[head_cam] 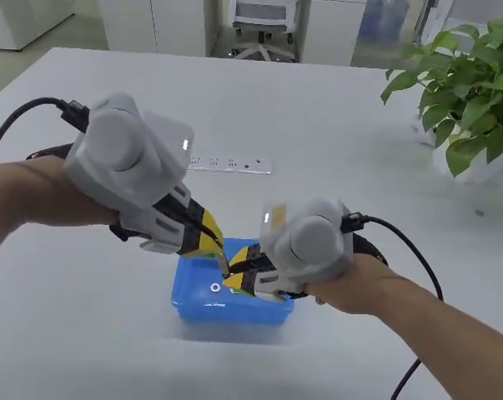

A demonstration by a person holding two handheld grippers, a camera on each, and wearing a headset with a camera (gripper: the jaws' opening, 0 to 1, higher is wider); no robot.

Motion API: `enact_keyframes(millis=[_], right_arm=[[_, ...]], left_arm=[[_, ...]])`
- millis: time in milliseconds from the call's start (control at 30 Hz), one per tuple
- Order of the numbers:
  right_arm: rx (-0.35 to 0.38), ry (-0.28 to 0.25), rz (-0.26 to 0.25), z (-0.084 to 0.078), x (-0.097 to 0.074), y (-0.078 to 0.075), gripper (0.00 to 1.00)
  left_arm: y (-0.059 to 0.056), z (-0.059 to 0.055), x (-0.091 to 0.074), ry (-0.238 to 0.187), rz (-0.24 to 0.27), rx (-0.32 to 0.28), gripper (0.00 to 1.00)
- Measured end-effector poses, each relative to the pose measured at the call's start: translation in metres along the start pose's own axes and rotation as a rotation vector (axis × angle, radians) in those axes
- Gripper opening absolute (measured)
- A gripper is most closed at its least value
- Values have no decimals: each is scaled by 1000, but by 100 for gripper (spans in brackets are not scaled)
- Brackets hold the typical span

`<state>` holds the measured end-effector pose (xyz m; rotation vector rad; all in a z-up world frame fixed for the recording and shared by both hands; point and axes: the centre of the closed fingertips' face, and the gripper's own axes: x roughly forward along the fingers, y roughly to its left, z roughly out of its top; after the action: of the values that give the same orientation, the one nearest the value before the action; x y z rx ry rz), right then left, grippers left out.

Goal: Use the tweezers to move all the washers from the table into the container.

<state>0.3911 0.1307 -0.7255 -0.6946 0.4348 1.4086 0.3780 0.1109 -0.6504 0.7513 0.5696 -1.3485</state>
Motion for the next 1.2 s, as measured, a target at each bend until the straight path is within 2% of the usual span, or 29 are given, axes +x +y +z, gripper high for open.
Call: enact_keyframes(millis=[467,1200], right_arm=[[17,9,18,-15,23,-17,9],[32,33,54,-36,48,-26,10]], left_arm=[[20,-22,15,13,0,-17,5],[33,-46,37,24,-13,-48,5]])
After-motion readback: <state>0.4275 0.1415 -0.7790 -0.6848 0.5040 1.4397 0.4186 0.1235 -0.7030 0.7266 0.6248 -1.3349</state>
